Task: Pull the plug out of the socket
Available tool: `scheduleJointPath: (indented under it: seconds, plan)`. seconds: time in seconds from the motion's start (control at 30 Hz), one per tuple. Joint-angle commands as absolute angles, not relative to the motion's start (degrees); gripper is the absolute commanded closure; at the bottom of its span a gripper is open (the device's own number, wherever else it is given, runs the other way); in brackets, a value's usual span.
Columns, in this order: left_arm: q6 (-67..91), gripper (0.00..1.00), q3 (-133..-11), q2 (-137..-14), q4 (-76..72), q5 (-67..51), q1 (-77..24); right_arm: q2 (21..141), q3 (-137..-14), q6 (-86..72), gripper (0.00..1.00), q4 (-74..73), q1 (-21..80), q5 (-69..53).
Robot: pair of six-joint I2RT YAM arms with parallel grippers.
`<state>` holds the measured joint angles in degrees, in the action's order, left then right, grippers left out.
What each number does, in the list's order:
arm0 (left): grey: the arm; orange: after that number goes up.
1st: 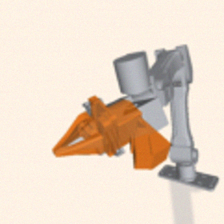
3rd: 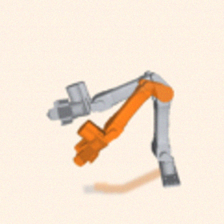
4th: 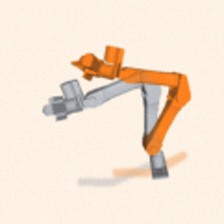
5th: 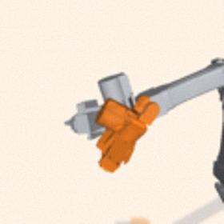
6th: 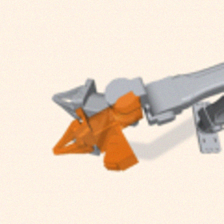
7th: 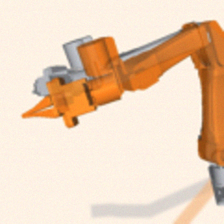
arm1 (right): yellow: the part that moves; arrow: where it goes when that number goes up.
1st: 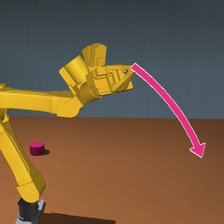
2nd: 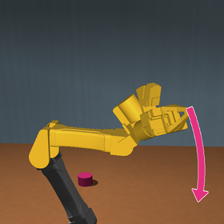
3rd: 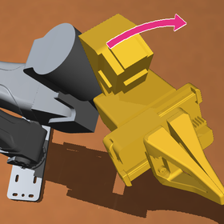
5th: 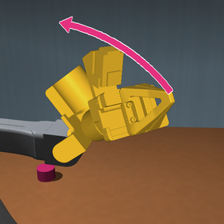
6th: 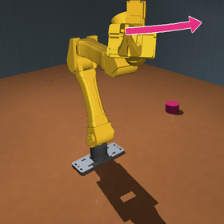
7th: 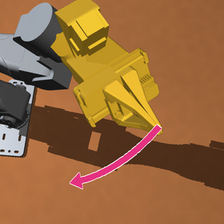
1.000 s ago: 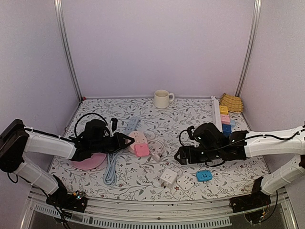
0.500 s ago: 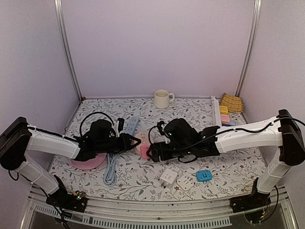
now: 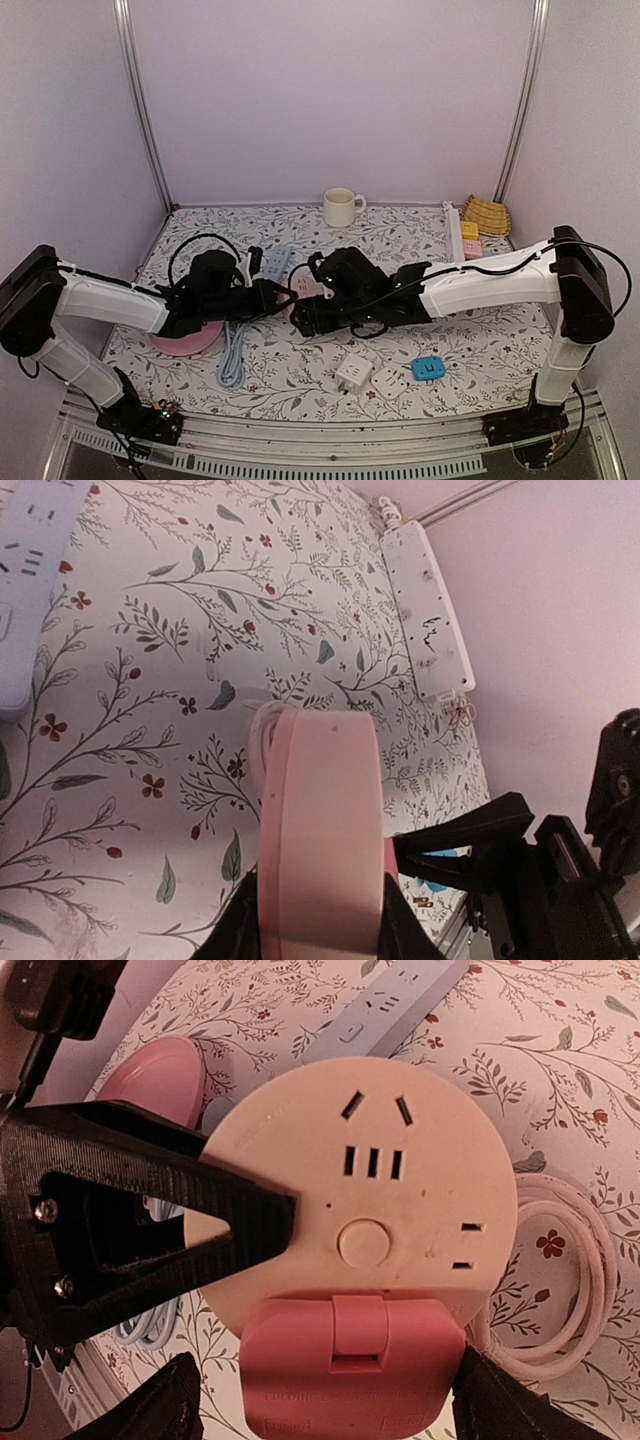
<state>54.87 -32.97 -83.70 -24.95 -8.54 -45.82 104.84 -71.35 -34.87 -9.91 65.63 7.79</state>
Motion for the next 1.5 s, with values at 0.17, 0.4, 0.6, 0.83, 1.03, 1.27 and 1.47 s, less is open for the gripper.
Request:
scheduleJointPath:
  seconds: [0.17, 0.4, 0.6, 0.83, 1.03, 1.27, 1.47]
  plan:
    - [55.1, 1.00, -35.2, -82.7, -28.6, -9.0, -46.9, 107.3, -74.0, -34.2, 0.15, -10.8, 65.8, 9.5]
    - [54.8, 1.00, -35.4, -82.3, -28.0, -8.6, -46.9, 107.6, -74.0, -34.7, 0.32, -11.0, 65.7, 9.7]
    - [54.5, 1.00, -35.0, -82.2, -27.4, -7.5, -46.9, 107.7, -74.8, -34.8, 0.48, -11.8, 65.7, 9.6]
    - [51.6, 1.00, -33.8, -82.5, -24.7, -3.6, -45.1, 104.4, -75.2, -34.8, 0.58, -12.1, 65.7, 9.4]
    - [50.6, 1.00, -32.1, -82.4, -24.9, -3.4, -43.4, 101.7, -75.1, -34.1, 0.58, -12.8, 65.7, 10.3]
    - [49.4, 1.00, -32.7, -83.4, -24.3, -3.9, -42.7, 99.5, -74.1, -34.2, 0.58, -13.0, 65.7, 10.8]
    - [49.4, 1.00, -33.1, -84.2, -24.4, -4.2, -42.6, 98.3, -73.2, -34.3, 0.59, -13.0, 65.7, 11.1]
